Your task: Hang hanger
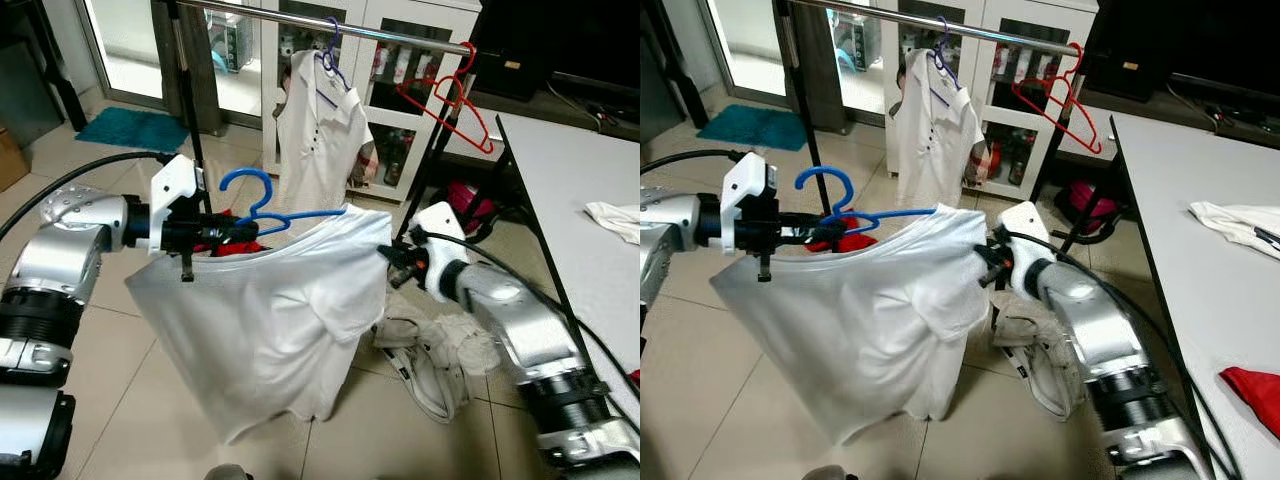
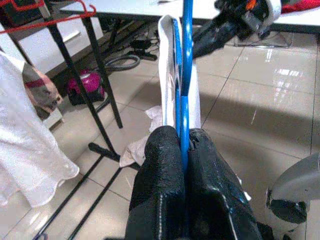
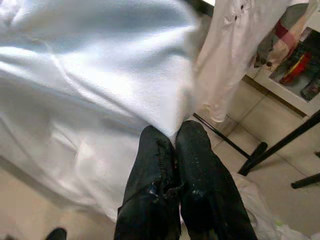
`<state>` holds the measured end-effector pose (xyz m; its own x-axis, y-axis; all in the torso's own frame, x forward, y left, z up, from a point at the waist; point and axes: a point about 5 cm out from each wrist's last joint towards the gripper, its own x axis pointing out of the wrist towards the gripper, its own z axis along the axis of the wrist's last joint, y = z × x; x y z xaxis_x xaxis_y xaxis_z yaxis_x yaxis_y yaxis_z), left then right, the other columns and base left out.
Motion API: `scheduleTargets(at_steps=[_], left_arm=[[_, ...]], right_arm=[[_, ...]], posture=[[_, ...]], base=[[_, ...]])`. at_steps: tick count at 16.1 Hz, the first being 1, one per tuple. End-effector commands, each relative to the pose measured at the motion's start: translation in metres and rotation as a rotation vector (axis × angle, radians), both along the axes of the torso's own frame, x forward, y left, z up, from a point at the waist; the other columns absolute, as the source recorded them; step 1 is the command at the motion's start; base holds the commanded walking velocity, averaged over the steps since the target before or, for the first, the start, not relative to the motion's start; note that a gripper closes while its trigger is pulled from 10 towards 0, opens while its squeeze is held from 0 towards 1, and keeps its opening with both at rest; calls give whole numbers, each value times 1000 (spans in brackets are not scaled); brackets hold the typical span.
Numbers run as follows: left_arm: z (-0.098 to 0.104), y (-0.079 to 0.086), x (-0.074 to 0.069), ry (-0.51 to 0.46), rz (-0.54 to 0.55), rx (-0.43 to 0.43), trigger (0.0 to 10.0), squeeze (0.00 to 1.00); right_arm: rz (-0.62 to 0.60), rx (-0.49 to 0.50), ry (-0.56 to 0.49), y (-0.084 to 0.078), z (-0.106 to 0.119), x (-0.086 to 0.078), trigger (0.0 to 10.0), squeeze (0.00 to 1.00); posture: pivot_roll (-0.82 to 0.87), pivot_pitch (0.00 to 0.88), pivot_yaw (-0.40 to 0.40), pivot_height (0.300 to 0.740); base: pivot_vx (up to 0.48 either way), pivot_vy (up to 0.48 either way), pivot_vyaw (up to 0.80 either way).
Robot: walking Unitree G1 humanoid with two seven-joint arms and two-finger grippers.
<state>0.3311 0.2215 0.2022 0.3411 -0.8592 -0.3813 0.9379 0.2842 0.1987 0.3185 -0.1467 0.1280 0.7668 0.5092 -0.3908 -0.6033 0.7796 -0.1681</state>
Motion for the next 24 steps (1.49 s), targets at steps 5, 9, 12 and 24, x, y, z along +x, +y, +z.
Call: scheduleTargets(at_steps=[5,9,12,24], left_arm=[[-5,5,-8,23,-54,101,0,0],[-8,9,-16,71,-104,137,0,0],[-11,9,-20,103,-141,160,0,0],[-16,10,-25,131,-170,256,0,0]], right_arm=[[-35,22,22,-34,5,3,0,0],[-34,53,53,-46,4,2,0,0],[-8,55,84,-47,0,0,0,0],[26,54,185,-50,-15,-5,10000,357]], posture=[[-22,0,-71,740],[-22,0,-71,740],[-22,0,-72,740],[-22,0,-72,740]], base=[[0,0,0],[0,0,0],[0,0,0],[0,0,0]])
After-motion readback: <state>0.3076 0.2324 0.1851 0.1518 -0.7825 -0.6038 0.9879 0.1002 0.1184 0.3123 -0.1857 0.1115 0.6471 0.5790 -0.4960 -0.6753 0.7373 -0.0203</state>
